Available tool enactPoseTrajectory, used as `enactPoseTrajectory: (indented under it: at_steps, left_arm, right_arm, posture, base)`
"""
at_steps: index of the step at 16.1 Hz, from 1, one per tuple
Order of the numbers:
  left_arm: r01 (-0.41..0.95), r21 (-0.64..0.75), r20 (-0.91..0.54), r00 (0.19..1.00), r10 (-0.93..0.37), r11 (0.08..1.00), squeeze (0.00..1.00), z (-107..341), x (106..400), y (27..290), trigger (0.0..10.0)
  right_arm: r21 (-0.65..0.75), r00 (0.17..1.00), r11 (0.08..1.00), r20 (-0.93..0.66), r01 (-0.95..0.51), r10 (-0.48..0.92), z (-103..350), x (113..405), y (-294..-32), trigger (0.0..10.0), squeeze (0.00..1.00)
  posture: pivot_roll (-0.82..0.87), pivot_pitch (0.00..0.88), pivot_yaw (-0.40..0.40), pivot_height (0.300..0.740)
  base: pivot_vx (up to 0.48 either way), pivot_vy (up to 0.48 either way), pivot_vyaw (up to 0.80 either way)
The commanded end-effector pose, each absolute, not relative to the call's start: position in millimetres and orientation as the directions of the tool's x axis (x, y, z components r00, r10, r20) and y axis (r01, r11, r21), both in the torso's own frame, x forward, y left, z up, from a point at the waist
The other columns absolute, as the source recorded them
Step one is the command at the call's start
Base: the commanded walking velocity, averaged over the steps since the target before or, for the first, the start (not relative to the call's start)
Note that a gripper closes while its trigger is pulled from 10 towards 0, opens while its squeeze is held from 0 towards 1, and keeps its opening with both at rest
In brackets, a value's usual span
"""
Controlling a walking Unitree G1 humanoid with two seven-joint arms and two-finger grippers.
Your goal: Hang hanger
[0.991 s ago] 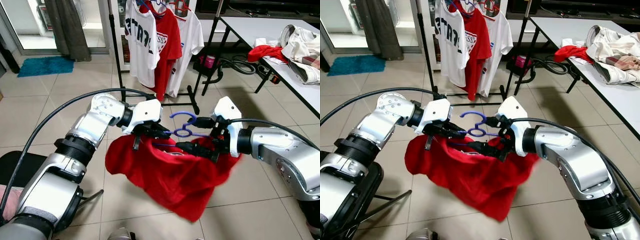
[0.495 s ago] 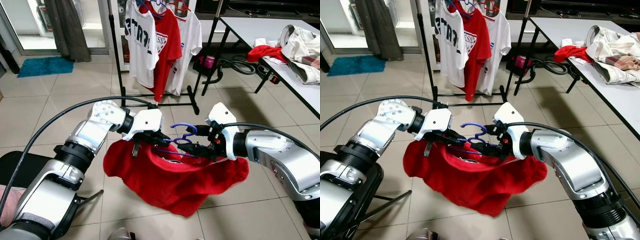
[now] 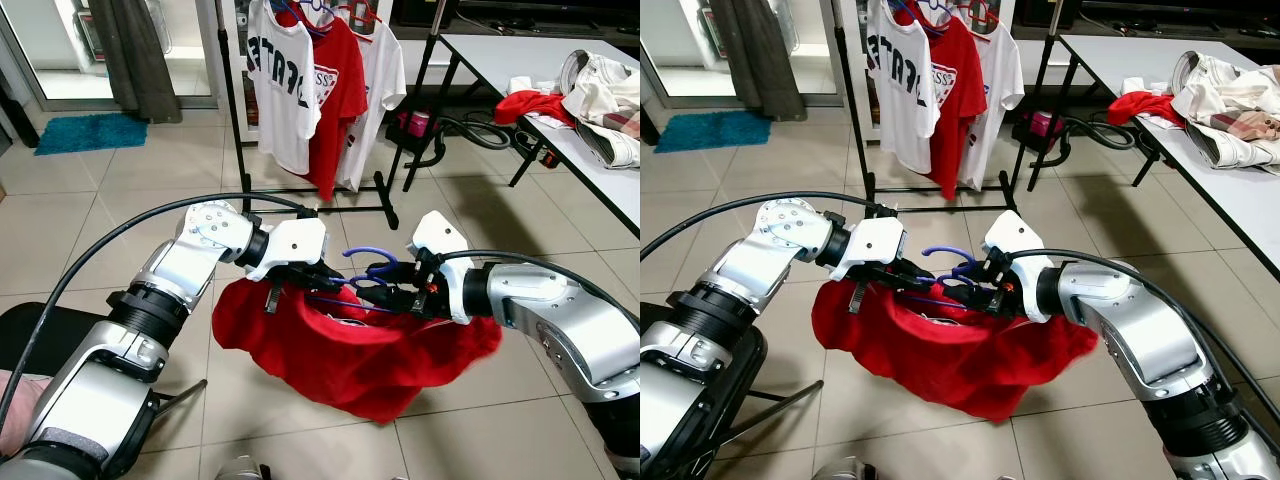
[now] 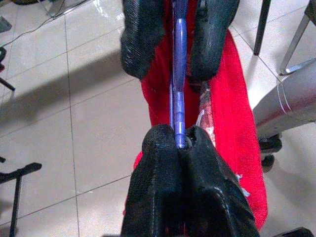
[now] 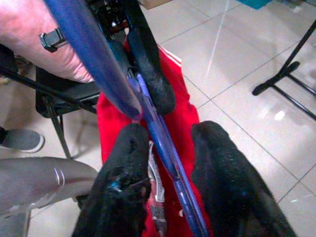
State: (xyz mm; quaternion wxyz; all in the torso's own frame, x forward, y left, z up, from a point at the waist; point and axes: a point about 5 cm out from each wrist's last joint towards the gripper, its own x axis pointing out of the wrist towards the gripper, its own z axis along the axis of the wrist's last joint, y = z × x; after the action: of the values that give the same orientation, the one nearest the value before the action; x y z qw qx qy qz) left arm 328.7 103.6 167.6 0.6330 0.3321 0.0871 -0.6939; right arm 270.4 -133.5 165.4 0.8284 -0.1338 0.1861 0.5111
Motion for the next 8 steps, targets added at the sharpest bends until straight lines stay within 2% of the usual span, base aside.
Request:
enactPoseTrajectory:
  at_steps: [1, 8]
  left_arm:
    - [0.921, 0.333, -0.551, 0.016, -0.834, -0.203, 0.0, 175.9, 327.4, 98.4, 0.0]
    - [0.919, 0.344, -0.545, 0.031, -0.838, -0.19, 0.0, 177.5, 329.9, 97.9, 0.0]
  right_arm:
    - [-0.017, 0.404, 0.443, -0.444, -0.896, 0.8, 164.5, 270.8, -135.2, 0.0, 0.0]
    - [-0.004, 0.381, 0.421, -0.437, -0.907, 0.815, 166.0, 268.8, -136.1, 0.0, 0.0]
  posture:
    - [-0.03, 0.0, -0.019, 0.74]
    - [-0.04, 0.0, -0.017, 0.74]
  base:
    - [0.0, 0.0, 0.0]
    - [0.0, 0.0, 0.0]
